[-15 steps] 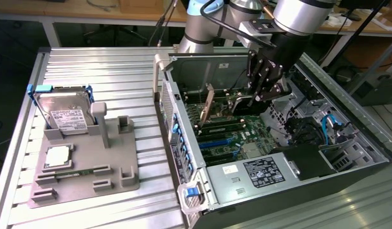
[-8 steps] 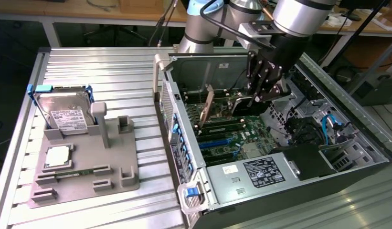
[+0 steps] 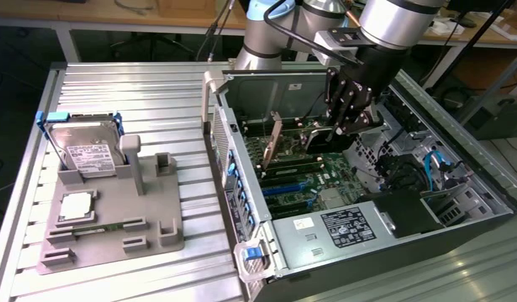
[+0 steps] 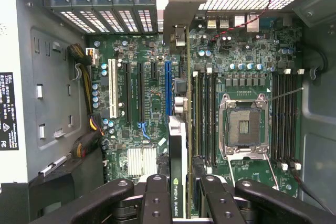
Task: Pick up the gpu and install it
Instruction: 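Insert the gpu into the slot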
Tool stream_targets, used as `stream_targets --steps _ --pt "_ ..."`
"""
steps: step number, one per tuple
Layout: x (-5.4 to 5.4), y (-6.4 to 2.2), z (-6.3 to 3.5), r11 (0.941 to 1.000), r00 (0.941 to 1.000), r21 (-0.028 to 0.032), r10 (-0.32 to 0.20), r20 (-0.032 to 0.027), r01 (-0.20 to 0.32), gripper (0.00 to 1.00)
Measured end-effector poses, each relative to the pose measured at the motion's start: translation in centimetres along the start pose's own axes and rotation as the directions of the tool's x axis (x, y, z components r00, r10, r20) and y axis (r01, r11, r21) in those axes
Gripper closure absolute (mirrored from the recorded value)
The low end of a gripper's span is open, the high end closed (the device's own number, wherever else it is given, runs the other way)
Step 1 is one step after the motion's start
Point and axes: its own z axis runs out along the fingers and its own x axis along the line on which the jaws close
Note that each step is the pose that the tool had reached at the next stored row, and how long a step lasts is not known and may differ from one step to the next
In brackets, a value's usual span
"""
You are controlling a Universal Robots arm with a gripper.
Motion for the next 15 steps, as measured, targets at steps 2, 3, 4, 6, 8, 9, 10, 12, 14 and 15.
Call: stream_targets --steps 2,3,4,6,8,9,10,12,14,15 --pt "0.0 0.0 0.0 1.0 1.0 0.0 0.0 0.0 0.0 0.73" --pt "0.0 0.0 0.0 1.0 1.0 0.0 0.0 -0.0001 0.0 0.73" --pt "0.0 0.0 0.0 1.0 1.0 0.0 0.0 0.0 0.0 0.73" --pt "0.0 0.0 0.01 1.0 1.0 0.0001 0.0 0.0 0.0 0.73" --pt "0.1 0.0 0.2 1.0 1.0 0.0001 0.0 0.0001 0.0 0.73" --pt "0.1 0.0 0.34 1.0 1.0 0.0 0.0 0.0 0.0 0.73" --pt "0.1 0.0 0.52 1.0 1.0 0.0001 0.0 0.0001 0.0 0.73" --pt "0.1 -0.01 0.85 1.0 1.0 0.0 0.0 0.0 0.0 0.73" --pt "0.1 -0.02 1.42 1.0 1.0 0.0 0.0 0.0 0.0 0.73" --pt "0.2 -0.03 1.62 1.0 1.0 0.0001 0.0 0.0 0.0 0.73"
